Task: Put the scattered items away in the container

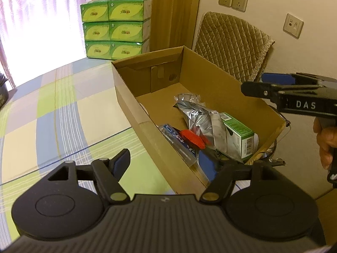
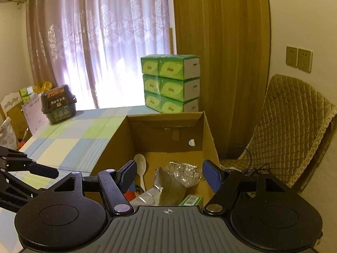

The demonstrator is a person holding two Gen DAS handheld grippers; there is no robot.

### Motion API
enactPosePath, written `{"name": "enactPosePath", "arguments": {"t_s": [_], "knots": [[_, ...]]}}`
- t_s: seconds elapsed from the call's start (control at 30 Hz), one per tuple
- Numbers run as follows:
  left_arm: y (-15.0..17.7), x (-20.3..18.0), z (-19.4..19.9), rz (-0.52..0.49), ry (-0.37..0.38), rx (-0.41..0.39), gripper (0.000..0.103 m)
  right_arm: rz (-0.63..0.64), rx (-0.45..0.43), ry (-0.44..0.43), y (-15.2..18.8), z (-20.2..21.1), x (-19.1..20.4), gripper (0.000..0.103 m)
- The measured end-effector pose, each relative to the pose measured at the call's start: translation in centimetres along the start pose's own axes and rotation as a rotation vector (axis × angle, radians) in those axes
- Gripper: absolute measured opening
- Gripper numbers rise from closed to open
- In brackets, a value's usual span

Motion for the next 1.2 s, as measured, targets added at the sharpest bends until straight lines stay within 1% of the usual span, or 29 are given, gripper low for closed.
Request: {"name": "enactPosePath", "arguments": {"t_s": [0.13,0.2,0.3,0.33,0.37,0.4,0.43,0.67,0.8,1.0,1.2], "knots": [[0.4,-0.4,0.5,0.003,-0.027,0.012,0.086,-0.003,0.009,0.005,0.5,0.5,0.0,0.075],[0.7,-0.7,0.8,0.007,-0.045,0.017,0.094,-0.004,0.017,0.01,0.9,0.7,0.0,0.075],[1.1,-1.1,1.1,0.008,-0.065,0.024,0.098,-0.01,0.031,0.016,1.5,1.2,-0.1,0.075],[1.2,-1.3,1.1,0.01,-0.065,0.027,0.099,-0.012,0.036,0.018,1.8,1.3,-0.1,0.076],[1.4,-1.4,1.2,0.014,-0.062,0.031,0.101,-0.013,0.042,0.022,2.0,1.5,-0.1,0.08],[1.5,-1.6,1.3,0.018,-0.061,0.035,0.101,-0.015,0.046,0.026,2.3,1.7,-0.2,0.095],[1.7,-1.7,1.3,0.023,-0.061,0.038,0.101,-0.019,0.04,0.03,2.5,2.0,-0.2,0.1],[2.7,-2.8,2.2,0.046,-0.05,0.043,0.102,-0.02,0.041,0.039,3.4,4.0,-0.2,0.1],[3.4,-3.5,2.8,0.058,-0.073,0.047,0.102,-0.021,0.041,0.051,3.7,5.0,-0.1,0.1],[4.4,-3.9,3.9,0.096,-0.073,0.049,0.102,-0.02,0.043,0.059,4.1,6.4,0.3,0.1],[5.3,-4.6,5.1,0.14,-0.086,0.073,0.102,-0.024,0.066,0.074,4.7,7.6,1.2,0.1]]}}
Point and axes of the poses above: each gripper's, at about its wrist camera, not at the fingertips, and z roughly against the way its jaws point, x to its left, y to its underside, the point moved 2 cm from there along -z, roughly the way its jaws point, and after that the axes turned 12 degrees about -z, right-handed, at the moved point
